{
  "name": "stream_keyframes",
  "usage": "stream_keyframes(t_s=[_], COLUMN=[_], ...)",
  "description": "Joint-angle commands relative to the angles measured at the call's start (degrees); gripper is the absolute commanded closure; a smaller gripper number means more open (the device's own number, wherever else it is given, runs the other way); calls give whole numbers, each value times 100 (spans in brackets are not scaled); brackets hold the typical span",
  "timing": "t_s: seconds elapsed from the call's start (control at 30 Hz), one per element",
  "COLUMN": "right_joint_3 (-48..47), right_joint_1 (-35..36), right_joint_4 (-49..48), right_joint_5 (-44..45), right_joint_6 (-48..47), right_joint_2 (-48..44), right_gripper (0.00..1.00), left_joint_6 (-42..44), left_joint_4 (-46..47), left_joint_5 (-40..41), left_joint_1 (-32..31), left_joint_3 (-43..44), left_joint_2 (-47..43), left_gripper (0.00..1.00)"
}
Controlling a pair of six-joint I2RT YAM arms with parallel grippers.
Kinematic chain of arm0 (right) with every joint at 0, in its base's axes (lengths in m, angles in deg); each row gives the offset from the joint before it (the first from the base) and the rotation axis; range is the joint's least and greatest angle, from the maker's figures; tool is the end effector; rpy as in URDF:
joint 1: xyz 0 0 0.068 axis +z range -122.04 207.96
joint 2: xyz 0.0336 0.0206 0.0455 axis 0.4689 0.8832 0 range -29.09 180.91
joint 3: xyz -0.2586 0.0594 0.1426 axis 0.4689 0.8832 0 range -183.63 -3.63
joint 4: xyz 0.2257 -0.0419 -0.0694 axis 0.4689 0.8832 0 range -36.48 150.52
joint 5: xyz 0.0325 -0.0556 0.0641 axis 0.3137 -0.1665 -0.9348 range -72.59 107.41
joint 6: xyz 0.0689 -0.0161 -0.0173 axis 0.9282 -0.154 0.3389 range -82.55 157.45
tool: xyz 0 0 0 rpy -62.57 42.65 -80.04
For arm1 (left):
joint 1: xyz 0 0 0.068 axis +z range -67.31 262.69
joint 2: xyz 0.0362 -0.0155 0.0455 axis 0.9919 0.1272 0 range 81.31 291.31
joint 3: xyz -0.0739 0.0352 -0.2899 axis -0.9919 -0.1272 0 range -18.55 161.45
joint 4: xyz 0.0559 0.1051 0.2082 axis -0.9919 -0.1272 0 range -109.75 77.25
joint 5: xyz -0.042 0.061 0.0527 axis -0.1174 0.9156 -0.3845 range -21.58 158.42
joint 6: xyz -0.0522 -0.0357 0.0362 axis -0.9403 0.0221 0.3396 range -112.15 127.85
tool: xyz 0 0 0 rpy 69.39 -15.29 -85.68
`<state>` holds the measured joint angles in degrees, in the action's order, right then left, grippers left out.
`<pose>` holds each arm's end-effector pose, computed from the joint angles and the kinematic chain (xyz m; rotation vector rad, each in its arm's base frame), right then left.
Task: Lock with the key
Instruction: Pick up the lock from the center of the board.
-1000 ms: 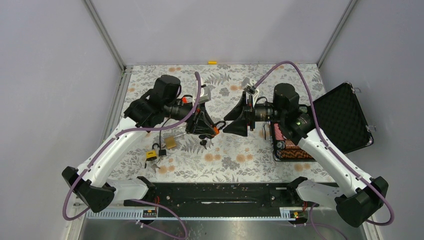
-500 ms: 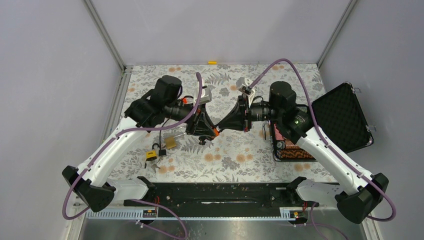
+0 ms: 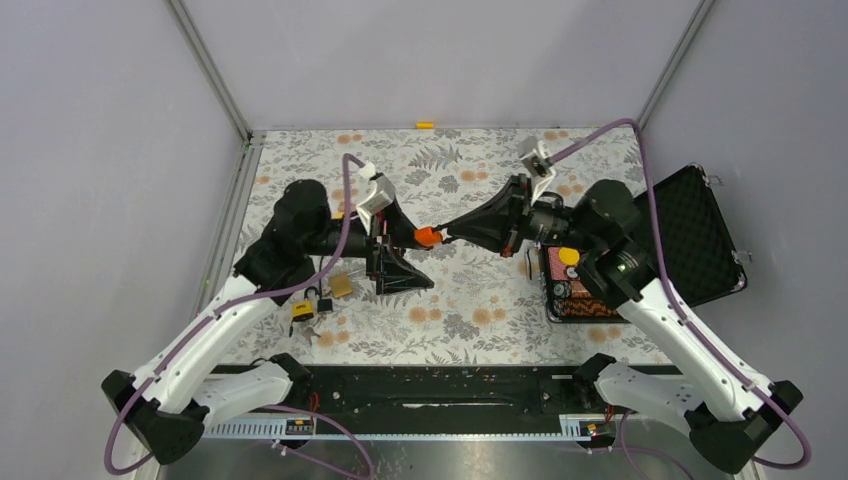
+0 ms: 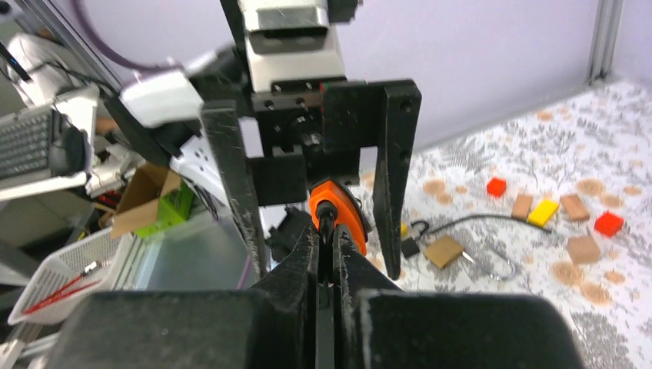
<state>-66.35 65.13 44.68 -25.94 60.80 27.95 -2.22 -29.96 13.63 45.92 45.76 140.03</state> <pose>0.1258 0.1477 0.4708 -0.8589 1.2690 1.3556 0.1220 -0.1529 0.4236 1.1318 1.5432 -1.4096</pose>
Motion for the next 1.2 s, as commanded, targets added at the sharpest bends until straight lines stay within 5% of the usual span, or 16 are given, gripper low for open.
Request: stream_keyframes(t_s=[0.0, 0.17, 0.43, 0.9, 1.03, 1.1, 1.13, 1.17], right_joint_3=[-147, -189, -462, -639, -544, -531, -535, -531], right_joint_1=[43, 42, 41, 45, 45, 45, 31, 35], right_joint_4=[-990, -1175, -1150, -1303, -1225, -977, -794, -573], right_joint_5=[422, 602, 1009, 1080, 1080, 1127, 1168, 1174], right_joint_6=[660, 918, 2029, 2168, 1991, 1777, 1556, 1323], right_joint_2=[-380, -486, -290, -52, -61, -82, -100, -111], right_gripper=[100, 100, 100, 100, 100, 99, 87, 65], left_joint_6=[-1769, -2598, -1768, -1867, -2011, -2039, -2046, -2048], left_joint_4=[3139, 4131, 3849, 3905, 4064, 4016, 3915, 3761], left_joint_5=[452, 663, 1551, 1745, 1651, 1586, 1595, 1623], left_joint_1=[-20, -17, -23, -23, -23, -23, -21, -17], left_joint_3=[-581, -572, -398, 9, 19, 32, 43, 96], left_joint_2=[-401, -392, -640, -274, -230, -207, -199, -193], left_gripper=[13, 13, 11, 56, 98, 100, 100, 100])
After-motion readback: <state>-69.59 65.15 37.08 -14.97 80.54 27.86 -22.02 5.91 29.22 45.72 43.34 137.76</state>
